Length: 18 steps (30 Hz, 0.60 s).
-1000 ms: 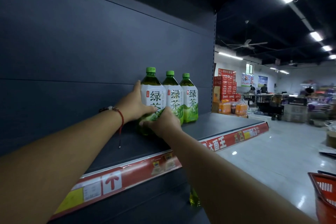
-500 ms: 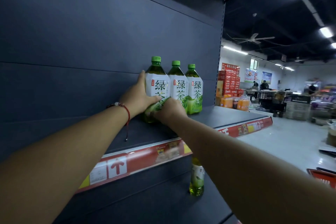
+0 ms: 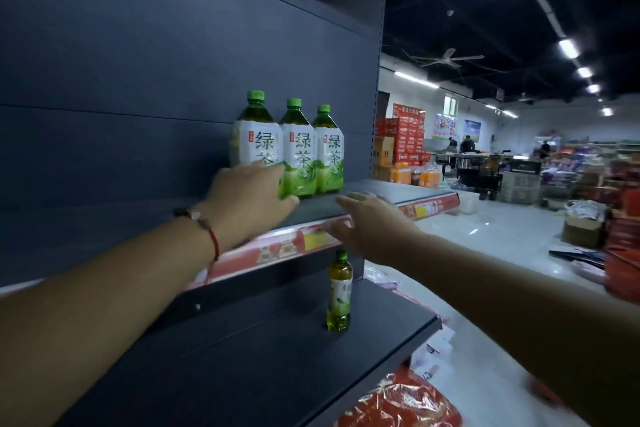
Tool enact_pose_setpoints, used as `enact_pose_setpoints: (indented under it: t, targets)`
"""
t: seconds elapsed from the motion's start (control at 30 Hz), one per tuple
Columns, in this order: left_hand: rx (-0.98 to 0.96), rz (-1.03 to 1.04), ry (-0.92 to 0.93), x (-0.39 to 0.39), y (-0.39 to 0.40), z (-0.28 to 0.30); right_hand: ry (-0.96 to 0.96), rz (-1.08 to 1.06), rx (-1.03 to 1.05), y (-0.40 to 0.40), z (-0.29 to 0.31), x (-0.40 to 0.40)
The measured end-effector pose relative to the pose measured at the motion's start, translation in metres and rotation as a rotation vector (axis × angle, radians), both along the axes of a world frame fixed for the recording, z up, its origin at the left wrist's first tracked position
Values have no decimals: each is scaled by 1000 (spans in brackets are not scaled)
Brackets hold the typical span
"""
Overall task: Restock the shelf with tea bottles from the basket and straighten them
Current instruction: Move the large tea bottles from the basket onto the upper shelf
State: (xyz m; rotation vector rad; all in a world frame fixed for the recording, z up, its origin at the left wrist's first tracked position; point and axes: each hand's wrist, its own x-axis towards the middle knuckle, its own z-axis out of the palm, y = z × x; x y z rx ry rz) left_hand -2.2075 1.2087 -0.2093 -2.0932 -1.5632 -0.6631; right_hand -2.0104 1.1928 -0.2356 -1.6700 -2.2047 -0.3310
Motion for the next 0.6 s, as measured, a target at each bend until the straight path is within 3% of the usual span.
enact_pose_setpoints:
  t: [0.2, 0.6]
  targets:
    - [-62, -267, 19, 90, -74, -83, -52, -65, -13, -91, -57, 65]
    - [-428, -526, 90, 210, -153, -266, 56, -432, -466, -234, -261, 201]
